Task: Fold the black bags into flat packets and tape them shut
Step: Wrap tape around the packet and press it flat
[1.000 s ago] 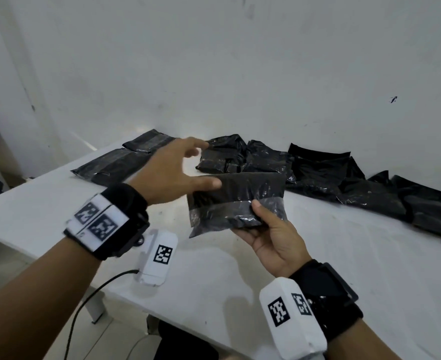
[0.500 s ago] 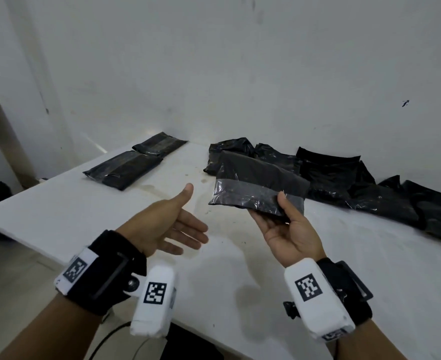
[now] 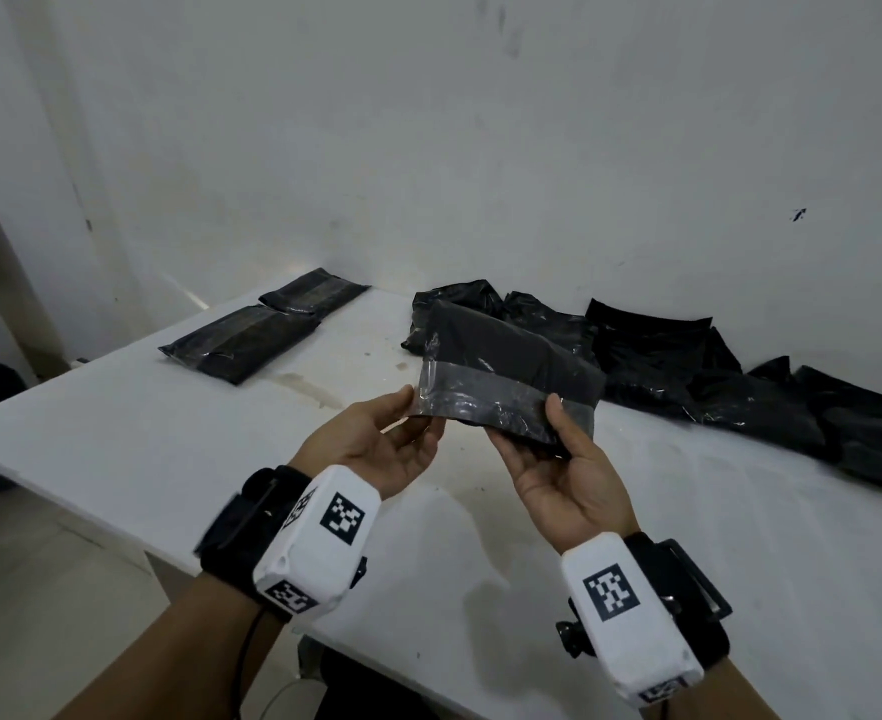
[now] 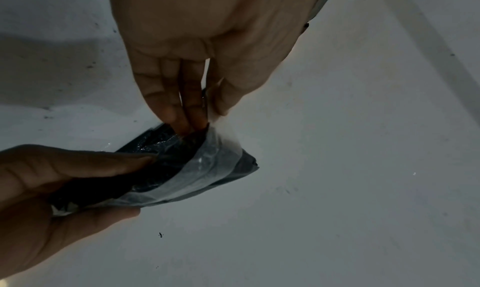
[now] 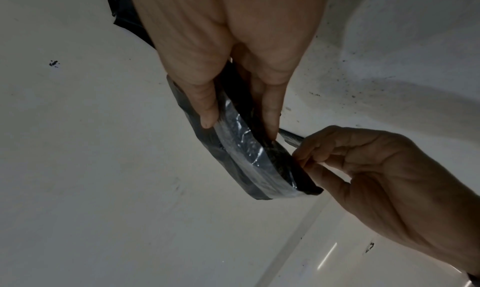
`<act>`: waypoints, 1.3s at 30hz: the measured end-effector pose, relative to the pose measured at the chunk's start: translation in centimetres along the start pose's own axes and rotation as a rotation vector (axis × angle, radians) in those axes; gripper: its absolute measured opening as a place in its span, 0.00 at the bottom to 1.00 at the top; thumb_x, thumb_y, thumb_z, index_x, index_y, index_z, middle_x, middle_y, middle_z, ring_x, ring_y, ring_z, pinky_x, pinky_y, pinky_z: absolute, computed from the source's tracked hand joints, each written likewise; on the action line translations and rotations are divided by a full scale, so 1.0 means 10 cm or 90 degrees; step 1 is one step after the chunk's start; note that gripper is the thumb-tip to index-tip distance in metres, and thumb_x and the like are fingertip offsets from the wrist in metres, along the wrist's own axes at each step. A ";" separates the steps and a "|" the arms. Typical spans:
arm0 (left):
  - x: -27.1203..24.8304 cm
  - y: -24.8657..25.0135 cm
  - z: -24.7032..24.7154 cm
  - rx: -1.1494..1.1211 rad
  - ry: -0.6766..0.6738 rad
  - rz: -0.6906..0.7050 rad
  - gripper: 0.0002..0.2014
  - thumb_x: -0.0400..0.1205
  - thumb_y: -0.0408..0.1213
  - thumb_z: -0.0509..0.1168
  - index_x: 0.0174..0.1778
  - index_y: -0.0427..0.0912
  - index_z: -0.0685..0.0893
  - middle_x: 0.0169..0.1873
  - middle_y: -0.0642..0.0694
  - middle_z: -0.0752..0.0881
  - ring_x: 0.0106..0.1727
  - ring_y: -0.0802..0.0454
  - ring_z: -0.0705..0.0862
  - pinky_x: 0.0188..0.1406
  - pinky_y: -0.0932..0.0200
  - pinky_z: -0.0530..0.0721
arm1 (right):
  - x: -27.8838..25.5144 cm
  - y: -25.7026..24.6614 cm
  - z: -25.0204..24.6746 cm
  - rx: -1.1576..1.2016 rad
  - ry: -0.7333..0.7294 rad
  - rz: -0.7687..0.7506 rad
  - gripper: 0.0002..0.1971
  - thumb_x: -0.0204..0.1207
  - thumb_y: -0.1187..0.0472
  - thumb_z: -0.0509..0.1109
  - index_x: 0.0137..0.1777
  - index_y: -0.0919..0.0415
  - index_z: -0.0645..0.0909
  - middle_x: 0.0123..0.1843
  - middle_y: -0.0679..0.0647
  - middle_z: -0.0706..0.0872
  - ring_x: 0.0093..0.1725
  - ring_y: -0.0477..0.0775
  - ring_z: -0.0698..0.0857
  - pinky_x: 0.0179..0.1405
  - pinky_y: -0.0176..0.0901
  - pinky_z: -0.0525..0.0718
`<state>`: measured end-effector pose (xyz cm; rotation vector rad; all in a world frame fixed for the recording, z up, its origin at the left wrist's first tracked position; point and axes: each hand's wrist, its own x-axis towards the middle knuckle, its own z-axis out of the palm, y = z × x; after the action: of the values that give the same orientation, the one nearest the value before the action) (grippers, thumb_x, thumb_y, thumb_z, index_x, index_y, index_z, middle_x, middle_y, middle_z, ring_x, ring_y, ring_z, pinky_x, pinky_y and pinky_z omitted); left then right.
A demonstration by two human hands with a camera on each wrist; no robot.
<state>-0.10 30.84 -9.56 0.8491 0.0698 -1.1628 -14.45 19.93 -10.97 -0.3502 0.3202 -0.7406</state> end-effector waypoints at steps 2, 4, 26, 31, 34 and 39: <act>0.00 -0.02 0.01 -0.014 0.003 -0.001 0.07 0.82 0.33 0.68 0.54 0.36 0.84 0.34 0.39 0.88 0.29 0.45 0.89 0.29 0.62 0.87 | -0.01 0.01 0.01 0.003 -0.004 0.000 0.20 0.74 0.66 0.70 0.66 0.65 0.80 0.57 0.68 0.90 0.55 0.68 0.90 0.43 0.65 0.91; 0.00 -0.03 0.03 -0.018 0.003 -0.008 0.05 0.82 0.32 0.68 0.50 0.34 0.84 0.33 0.39 0.88 0.27 0.46 0.88 0.26 0.64 0.86 | -0.02 0.02 0.01 0.005 -0.010 0.003 0.22 0.73 0.66 0.70 0.69 0.65 0.79 0.59 0.68 0.89 0.56 0.68 0.89 0.42 0.64 0.91; 0.15 -0.11 0.03 0.099 0.175 0.168 0.10 0.76 0.28 0.71 0.30 0.41 0.80 0.30 0.45 0.75 0.32 0.52 0.71 0.33 0.56 0.74 | -0.05 0.11 0.06 -0.017 -0.030 0.019 0.24 0.69 0.68 0.71 0.67 0.67 0.79 0.58 0.68 0.90 0.53 0.66 0.91 0.45 0.64 0.91; 0.14 -0.13 0.02 0.173 0.155 0.227 0.12 0.81 0.26 0.66 0.32 0.40 0.83 0.29 0.47 0.80 0.35 0.52 0.75 0.35 0.56 0.76 | -0.04 0.14 0.06 -0.032 -0.036 0.010 0.28 0.68 0.68 0.72 0.71 0.67 0.78 0.60 0.69 0.89 0.54 0.67 0.91 0.46 0.64 0.91; 0.10 -0.16 0.04 0.192 0.104 0.230 0.13 0.85 0.29 0.59 0.36 0.41 0.84 0.33 0.45 0.83 0.37 0.51 0.79 0.37 0.55 0.77 | -0.02 0.16 0.05 -0.046 -0.044 0.008 0.29 0.69 0.68 0.72 0.73 0.66 0.76 0.61 0.69 0.88 0.56 0.68 0.90 0.46 0.64 0.91; 0.04 -0.08 -0.06 0.207 0.004 0.136 0.29 0.86 0.61 0.54 0.43 0.39 0.88 0.40 0.42 0.89 0.44 0.47 0.85 0.48 0.50 0.78 | 0.00 0.15 0.00 -0.100 -0.030 -0.014 0.30 0.70 0.67 0.73 0.75 0.66 0.75 0.63 0.68 0.87 0.59 0.67 0.89 0.49 0.63 0.91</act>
<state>-0.40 30.81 -10.63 1.1182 -0.2053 -0.9832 -13.53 20.94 -11.63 -0.5198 0.3311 -0.7300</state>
